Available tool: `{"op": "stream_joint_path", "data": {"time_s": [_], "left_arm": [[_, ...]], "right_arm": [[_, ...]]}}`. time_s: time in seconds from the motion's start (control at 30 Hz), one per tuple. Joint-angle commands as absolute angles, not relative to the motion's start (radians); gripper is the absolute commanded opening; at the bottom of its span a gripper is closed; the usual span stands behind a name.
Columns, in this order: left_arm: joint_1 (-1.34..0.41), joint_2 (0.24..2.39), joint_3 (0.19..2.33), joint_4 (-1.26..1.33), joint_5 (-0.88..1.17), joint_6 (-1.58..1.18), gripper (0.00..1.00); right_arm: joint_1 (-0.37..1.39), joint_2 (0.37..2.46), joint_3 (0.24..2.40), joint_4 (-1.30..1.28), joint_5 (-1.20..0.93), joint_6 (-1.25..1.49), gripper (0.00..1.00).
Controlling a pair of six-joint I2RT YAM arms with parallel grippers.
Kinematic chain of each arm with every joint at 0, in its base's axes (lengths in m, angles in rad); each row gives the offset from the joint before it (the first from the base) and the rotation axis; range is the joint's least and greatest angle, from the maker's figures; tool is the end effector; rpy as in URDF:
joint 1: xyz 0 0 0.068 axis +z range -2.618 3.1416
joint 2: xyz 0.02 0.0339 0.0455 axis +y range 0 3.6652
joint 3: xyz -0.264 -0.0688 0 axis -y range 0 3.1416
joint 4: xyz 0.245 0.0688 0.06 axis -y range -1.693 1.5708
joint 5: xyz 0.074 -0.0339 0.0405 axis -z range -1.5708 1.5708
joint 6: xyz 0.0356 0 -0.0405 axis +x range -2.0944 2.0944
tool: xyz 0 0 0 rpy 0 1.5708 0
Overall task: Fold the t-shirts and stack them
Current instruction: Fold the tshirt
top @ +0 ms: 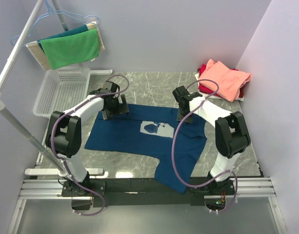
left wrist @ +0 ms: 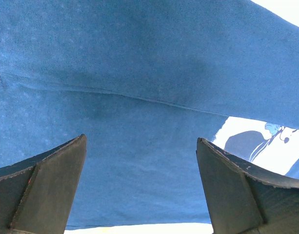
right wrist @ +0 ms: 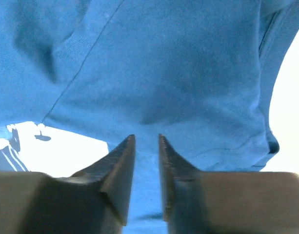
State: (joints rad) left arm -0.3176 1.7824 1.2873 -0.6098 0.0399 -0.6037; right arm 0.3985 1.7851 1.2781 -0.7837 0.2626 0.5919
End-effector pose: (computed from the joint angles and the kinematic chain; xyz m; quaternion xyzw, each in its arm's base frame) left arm 0.3499 -0.1165 0.2101 -0.1341 0.9635 -0.1200 0.1981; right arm 0.3256 0.1271 0.2008 0.1130 0.9753 -0.0483 0.1834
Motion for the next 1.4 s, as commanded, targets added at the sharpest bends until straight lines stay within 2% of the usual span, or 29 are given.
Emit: {"op": "stream_joint_path", "data": {"time_s": [0.0, 0.4, 0.83, 0.93, 1.03, 1.07, 1.13, 1.37], "left_arm": [[-0.318, 1.776, 1.305, -0.594, 0.035, -0.598, 0.99], [-0.318, 1.798, 1.312, -0.592, 0.038, -0.606, 0.99], [-0.318, 1.812, 1.327, -0.601, 0.032, -0.600, 0.99], [-0.318, 1.812, 1.328, -0.603, 0.028, -0.598, 0.99], [-0.318, 1.815, 1.331, -0.604, 0.026, -0.600, 0.99], [-0.318, 1.818, 1.335, -0.604, 0.026, -0.601, 1.00], [-0.318, 1.824, 1.342, -0.606, 0.031, -0.601, 1.00], [-0.318, 1.830, 1.365, -0.609, 0.035, -0.598, 0.99]], "right_arm": [[0.400, 1.692, 1.235, -0.785, 0.235, 0.581, 0.43], [0.429, 1.686, 1.147, -0.761, 0.190, 0.595, 0.43], [0.431, 1.867, 1.261, -0.762, 0.206, 0.554, 0.45], [0.433, 1.881, 1.266, -0.761, 0.209, 0.552, 0.40], [0.430, 1.881, 1.272, -0.772, 0.225, 0.551, 0.20], [0.431, 1.881, 1.278, -0.773, 0.232, 0.552, 0.09], [0.431, 1.870, 1.285, -0.788, 0.247, 0.554, 0.00], [0.429, 1.815, 1.357, -0.850, 0.293, 0.551, 0.00]]}}
